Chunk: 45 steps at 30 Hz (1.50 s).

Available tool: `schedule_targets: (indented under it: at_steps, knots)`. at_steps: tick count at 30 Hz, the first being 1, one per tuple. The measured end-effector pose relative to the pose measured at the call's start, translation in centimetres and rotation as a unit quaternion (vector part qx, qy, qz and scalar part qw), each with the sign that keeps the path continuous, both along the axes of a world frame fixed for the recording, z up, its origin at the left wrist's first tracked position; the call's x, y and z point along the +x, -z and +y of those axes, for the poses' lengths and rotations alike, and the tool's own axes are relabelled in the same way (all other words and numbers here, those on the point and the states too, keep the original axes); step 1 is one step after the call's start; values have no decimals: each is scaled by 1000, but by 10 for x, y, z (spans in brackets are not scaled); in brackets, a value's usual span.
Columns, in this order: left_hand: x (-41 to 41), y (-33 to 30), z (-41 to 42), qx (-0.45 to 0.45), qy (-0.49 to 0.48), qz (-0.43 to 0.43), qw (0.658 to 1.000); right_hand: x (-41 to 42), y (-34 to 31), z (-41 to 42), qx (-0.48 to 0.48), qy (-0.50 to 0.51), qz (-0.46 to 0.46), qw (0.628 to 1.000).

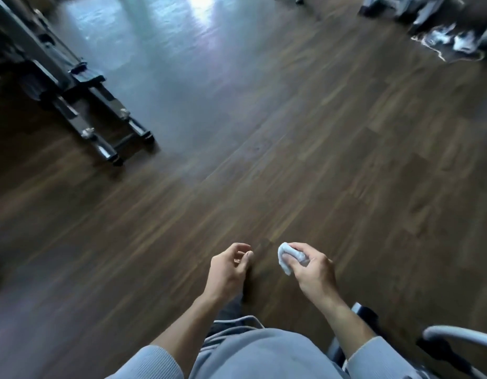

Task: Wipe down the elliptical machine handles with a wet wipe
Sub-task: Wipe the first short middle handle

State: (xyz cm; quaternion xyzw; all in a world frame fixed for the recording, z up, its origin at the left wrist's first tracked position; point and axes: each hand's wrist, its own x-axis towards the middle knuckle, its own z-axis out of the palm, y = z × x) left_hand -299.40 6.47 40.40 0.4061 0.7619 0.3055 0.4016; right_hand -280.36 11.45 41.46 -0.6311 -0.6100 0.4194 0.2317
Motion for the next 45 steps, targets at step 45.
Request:
schedule_targets:
  at_steps: [45]
  knots:
    - [618, -30, 759, 67, 656, 77, 748, 496, -18, 516, 19, 654, 3, 756]
